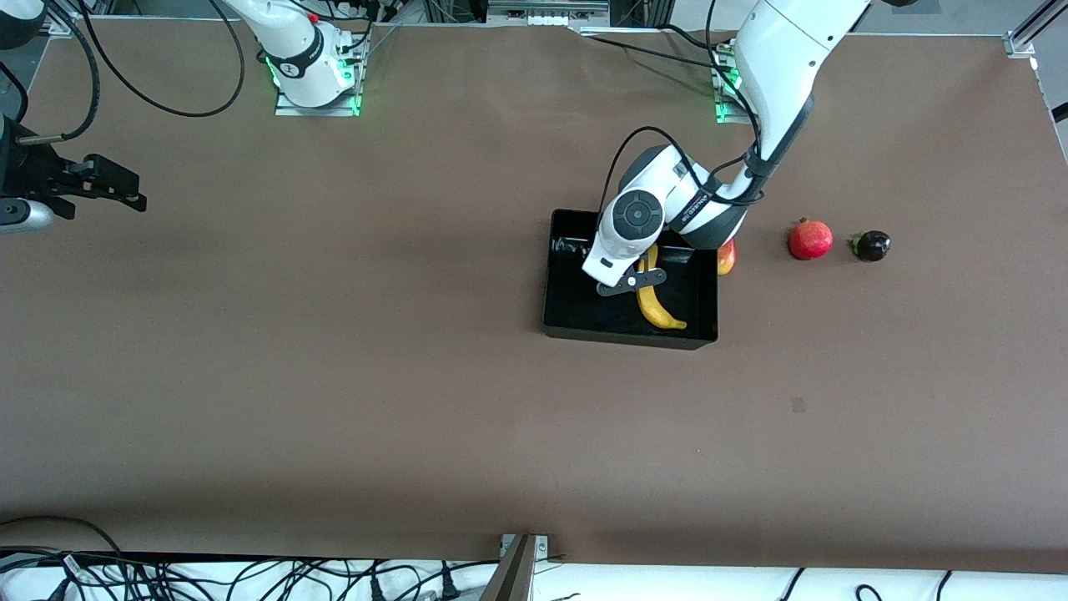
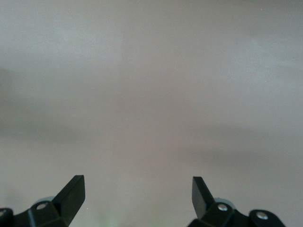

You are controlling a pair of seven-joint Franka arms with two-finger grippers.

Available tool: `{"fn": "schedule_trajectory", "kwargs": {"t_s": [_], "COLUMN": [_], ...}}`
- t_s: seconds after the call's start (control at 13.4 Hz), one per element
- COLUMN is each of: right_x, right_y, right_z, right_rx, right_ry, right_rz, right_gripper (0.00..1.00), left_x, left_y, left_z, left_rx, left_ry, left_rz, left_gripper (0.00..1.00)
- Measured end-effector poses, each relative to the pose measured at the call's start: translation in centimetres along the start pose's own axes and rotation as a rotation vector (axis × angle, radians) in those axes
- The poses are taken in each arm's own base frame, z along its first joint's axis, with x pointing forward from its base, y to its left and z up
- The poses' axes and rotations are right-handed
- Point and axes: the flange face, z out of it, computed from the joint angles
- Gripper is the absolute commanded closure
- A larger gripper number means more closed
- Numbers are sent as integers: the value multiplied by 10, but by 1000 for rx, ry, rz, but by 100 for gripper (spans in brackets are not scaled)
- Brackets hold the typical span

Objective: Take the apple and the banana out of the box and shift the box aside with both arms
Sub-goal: 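Lower the left gripper into the box and grasp the red apple, then carry the red apple out of the box and lower it onto the table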

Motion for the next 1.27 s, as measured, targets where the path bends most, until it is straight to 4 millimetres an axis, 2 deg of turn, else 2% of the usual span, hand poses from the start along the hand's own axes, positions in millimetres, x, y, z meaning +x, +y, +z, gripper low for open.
{"fn": "schedule_trajectory", "kwargs": {"t_s": [0.22, 0.3, 0.6, 0.75, 0.82, 0.97, 1.12, 1.27], "right_x": [0, 0, 0, 0, 0, 0, 0, 0], "right_y": [0, 0, 0, 0, 0, 1, 1, 1], "right_z": [0, 0, 0, 0, 0, 0, 0, 0], "right_rx": [0, 0, 0, 0, 0, 0, 0, 0], "right_ry": [0, 0, 0, 0, 0, -1, -1, -1], "right_rz": [0, 0, 0, 0, 0, 1, 1, 2], "right_gripper": [0, 0, 0, 0, 0, 0, 0, 0], "left_x": [-4, -5, -6, -1, 8, 39, 75, 111], "left_y": [0, 1, 3, -5, -12, -38, -79, -127], "left_z": [3, 3, 2, -16, -37, -92, -136, -162], "left_rx": [2, -1, -4, 31, 42, 14, -14, -31], "left_ry": [-3, -2, -4, -26, -36, -27, -13, -21], "left_rz": [3, 3, -14, -24, -22, -2, 20, 79], "left_gripper": [91, 100, 100, 100, 100, 100, 100, 100]}}
